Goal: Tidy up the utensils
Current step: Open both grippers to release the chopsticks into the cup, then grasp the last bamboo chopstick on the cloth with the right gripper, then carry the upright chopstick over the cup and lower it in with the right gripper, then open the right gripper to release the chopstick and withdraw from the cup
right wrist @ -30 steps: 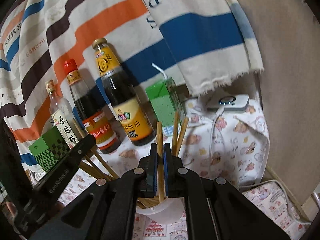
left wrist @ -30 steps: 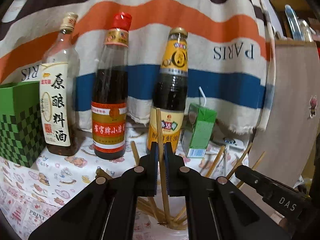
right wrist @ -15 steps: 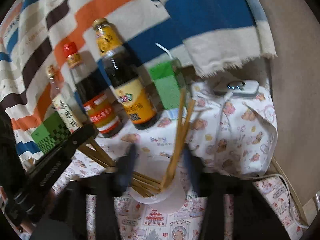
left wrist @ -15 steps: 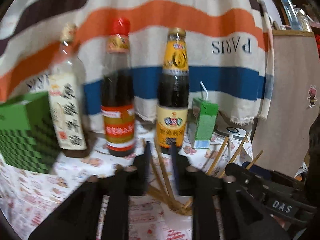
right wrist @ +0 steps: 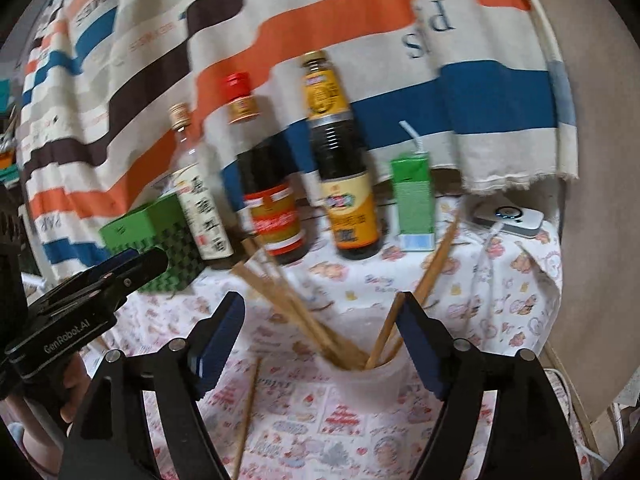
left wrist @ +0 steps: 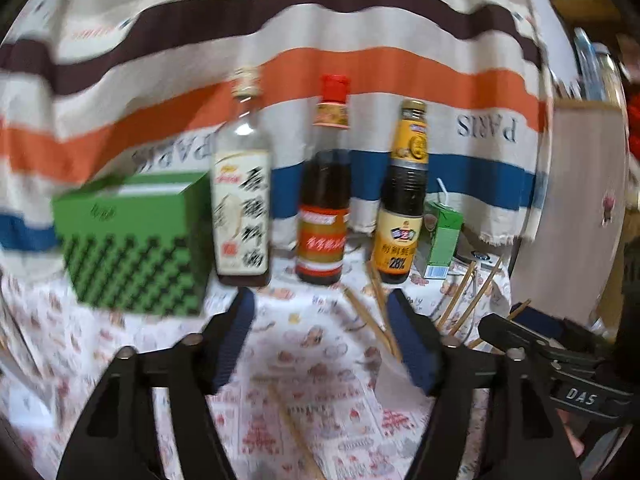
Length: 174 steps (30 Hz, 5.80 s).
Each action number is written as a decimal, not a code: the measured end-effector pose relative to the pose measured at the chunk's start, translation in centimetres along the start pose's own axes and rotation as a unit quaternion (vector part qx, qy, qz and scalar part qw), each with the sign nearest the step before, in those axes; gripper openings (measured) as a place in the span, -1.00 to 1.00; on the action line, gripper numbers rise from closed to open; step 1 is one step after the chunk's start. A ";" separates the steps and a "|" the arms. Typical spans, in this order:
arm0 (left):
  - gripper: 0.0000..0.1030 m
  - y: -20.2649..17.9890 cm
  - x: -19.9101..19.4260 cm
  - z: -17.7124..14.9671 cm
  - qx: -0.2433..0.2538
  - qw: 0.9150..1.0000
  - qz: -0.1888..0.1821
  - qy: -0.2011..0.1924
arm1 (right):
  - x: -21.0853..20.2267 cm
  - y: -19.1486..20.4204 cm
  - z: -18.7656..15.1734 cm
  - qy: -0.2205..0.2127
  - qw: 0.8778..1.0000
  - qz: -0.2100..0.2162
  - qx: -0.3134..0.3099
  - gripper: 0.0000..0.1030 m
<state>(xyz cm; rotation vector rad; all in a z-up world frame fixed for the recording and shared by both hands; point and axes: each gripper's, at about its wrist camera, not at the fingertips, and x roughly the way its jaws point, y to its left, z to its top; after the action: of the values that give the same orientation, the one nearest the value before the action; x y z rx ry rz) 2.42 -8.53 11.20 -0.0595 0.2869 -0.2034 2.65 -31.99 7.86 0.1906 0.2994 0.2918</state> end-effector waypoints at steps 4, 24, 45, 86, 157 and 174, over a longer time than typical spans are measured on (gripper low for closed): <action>0.69 1.8 -1.1 -1.1 0.005 0.999 0.032 -0.001 | -0.3 1.0 -0.9 0.009 1.000 -0.002 0.007 0.59; 0.85 7.0 -0.7 -9.2 0.001 0.996 0.081 0.041 | 4.6 3.4 -8.8 0.106 0.994 -0.003 -0.008 0.62; 0.98 7.9 2.0 -10.7 -0.003 0.984 0.101 0.143 | 7.4 3.7 -11.3 0.179 0.983 -0.031 -0.032 0.63; 0.98 8.7 -0.3 -9.0 0.018 0.981 0.171 0.085 | 9.8 11.0 -16.8 0.284 0.946 0.007 -0.156 -0.74; 0.98 8.8 -2.1 -9.4 -0.018 0.990 0.141 -0.003 | 6.0 4.1 4.3 -0.007 0.974 -0.194 -0.117 -0.88; 0.98 9.4 -1.7 -9.4 -0.032 0.991 0.126 0.015 | 6.5 1.6 4.3 0.030 0.981 -0.183 -0.059 -0.73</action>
<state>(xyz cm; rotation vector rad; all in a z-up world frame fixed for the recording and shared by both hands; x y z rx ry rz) -0.07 0.71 1.83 -0.0842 0.3280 0.0551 9.55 -29.07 10.57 0.0075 0.3682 -0.0493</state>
